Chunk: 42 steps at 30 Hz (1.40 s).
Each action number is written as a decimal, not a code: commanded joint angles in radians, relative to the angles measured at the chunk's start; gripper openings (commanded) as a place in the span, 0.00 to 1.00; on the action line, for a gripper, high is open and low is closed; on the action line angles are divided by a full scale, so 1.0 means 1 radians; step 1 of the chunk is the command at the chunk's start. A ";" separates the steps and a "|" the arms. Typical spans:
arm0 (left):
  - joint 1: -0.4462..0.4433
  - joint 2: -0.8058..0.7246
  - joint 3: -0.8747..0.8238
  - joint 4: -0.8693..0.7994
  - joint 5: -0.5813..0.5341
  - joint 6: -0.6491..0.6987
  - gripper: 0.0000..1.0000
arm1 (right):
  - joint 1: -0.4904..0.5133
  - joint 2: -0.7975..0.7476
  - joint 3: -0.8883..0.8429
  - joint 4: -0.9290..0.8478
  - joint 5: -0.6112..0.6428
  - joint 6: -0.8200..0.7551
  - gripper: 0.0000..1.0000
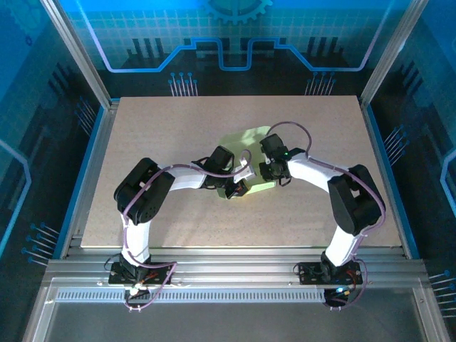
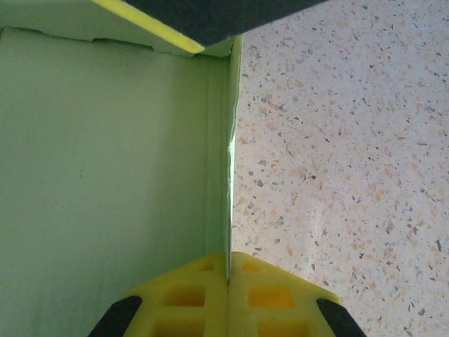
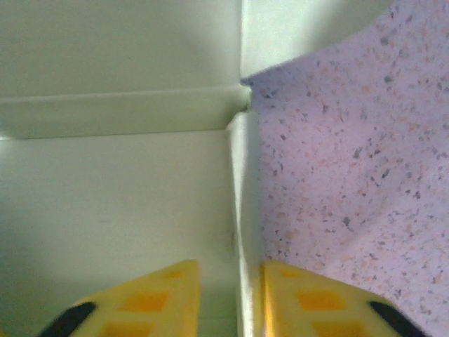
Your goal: Fold the paper box
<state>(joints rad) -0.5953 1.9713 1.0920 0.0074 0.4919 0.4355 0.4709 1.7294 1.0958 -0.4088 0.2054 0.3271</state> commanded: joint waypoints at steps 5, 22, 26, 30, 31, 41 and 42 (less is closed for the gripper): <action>0.002 0.072 -0.006 -0.104 -0.049 0.009 0.00 | -0.065 -0.110 -0.064 0.084 -0.131 0.045 0.37; 0.001 0.074 0.002 -0.121 -0.049 0.019 0.00 | -0.307 -0.066 -0.260 0.386 -0.652 0.170 0.24; 0.001 0.073 0.002 -0.122 -0.051 0.024 0.00 | -0.327 -0.032 -0.264 0.407 -0.692 0.173 0.24; 0.002 0.073 0.003 -0.125 -0.050 0.025 0.00 | -0.341 -0.004 -0.265 0.416 -0.702 0.172 0.22; 0.002 0.073 0.002 -0.127 -0.050 0.026 0.00 | -0.343 0.004 -0.266 0.416 -0.704 0.168 0.21; 0.002 0.080 0.007 -0.135 -0.051 0.030 0.00 | -0.358 0.016 -0.267 0.430 -0.742 0.166 0.24; 0.001 0.080 0.008 -0.136 -0.049 0.031 0.00 | -0.362 0.024 -0.266 0.432 -0.745 0.165 0.24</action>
<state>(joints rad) -0.5957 1.9835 1.1130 -0.0063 0.4923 0.4450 0.1322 1.7271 0.8371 0.0181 -0.5106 0.4946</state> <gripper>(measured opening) 0.059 0.240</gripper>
